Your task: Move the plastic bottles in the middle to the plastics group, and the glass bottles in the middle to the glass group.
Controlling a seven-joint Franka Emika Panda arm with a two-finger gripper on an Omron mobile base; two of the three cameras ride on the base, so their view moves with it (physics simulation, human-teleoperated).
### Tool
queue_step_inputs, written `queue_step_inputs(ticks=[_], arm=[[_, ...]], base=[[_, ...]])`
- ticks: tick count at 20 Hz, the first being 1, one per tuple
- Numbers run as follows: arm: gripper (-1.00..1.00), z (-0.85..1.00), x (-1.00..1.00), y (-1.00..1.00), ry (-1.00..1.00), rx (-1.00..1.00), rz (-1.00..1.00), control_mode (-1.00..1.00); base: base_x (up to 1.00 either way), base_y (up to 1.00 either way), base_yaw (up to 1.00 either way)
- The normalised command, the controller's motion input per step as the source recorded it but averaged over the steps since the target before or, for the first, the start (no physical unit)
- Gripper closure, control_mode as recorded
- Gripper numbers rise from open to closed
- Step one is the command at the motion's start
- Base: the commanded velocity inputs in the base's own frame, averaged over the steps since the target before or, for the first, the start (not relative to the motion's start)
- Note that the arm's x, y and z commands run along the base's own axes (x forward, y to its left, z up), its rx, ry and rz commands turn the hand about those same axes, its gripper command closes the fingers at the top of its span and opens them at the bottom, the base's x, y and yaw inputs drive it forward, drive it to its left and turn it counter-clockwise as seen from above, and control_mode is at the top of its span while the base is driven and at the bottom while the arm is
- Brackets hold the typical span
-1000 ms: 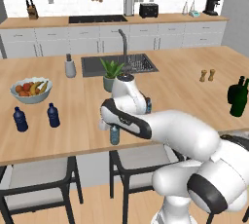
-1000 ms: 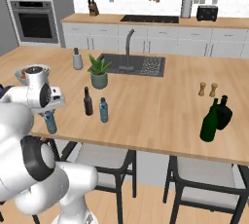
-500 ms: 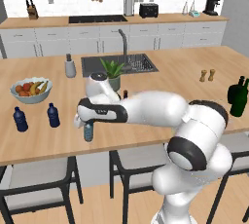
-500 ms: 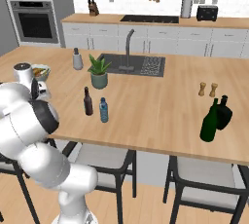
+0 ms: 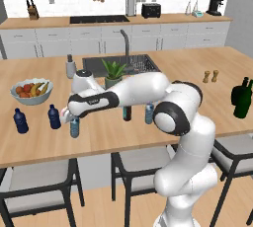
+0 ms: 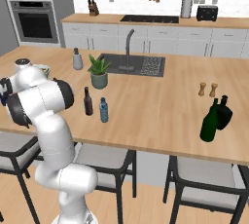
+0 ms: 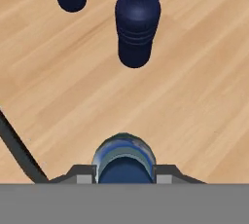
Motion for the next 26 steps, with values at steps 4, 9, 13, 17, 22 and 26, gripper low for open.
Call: queue_step_inputs(ticks=[4, 9, 13, 17, 22, 26], arm=[[1.0, -0.15, 0.5, 0.39, 0.02, 0.0, 0.0, -1.0], [1.0, -0.25, 0.33, 0.28, 0.03, 0.0, 0.0, -1.0], [1.0, -0.19, 0.28, 0.14, 0.0, 0.0, 0.0, -1.0], [1.0, -0.22, 0.22, 0.08, 0.0, 0.0, 0.01, -1.0], [1.0, -0.35, 0.02, 0.0, 0.0, 0.0, 0.04, -1.0], [1.0, -0.42, 0.0, 0.0, 0.0, 0.0, 0.03, -1.0]], base=[[0.0, 0.0, 0.0], [0.0, 0.0, 0.0], [0.0, 0.0, 0.0], [0.0, 0.0, 0.0], [0.0, 0.0, 0.0], [0.0, 0.0, 0.0]])
